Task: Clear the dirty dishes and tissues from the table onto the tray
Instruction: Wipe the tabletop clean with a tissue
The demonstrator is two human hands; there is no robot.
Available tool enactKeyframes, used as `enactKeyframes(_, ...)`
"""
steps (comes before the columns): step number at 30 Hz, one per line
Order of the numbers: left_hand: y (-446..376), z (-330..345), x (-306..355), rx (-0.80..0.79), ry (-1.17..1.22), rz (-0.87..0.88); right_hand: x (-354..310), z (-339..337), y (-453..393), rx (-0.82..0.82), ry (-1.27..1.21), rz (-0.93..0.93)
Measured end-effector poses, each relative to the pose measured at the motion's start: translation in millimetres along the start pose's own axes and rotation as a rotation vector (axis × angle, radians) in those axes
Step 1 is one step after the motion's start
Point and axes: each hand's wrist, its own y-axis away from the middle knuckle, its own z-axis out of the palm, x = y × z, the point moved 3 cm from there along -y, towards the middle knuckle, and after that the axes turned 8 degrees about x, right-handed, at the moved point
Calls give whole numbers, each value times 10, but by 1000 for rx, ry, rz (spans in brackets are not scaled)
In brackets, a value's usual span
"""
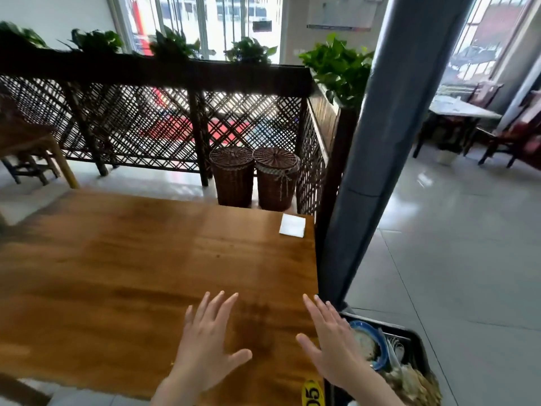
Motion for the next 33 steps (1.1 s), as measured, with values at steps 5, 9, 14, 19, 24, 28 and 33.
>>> enactKeyframes(5, -661, 256, -350, 2, 16, 52, -94, 162, -679, 70, 40, 39)
enactKeyframes(9, -1215, 520, -433, 33, 21, 98, -59, 232, -1222, 133, 86, 80)
enactKeyframes(14, -2014, 909, -453, 13, 38, 168, 131, 438, -1909, 157, 114, 140)
enactKeyframes(19, -2650, 1291, -467, -29, 42, 222, 422, 760, -2462, 125, 117, 223)
enactKeyframes(24, -3326, 1598, -502, -1, 38, 235, 645, 996, -3018, 155, 105, 263)
enactKeyframes(28, -3927, 1860, -485, 10, 43, 244, 783, 1085, -3490, 181, 115, 273)
enactKeyframes(33, -4613, 2220, -330, -101, 64, 209, 831, 1118, -4035, 245, 132, 235)
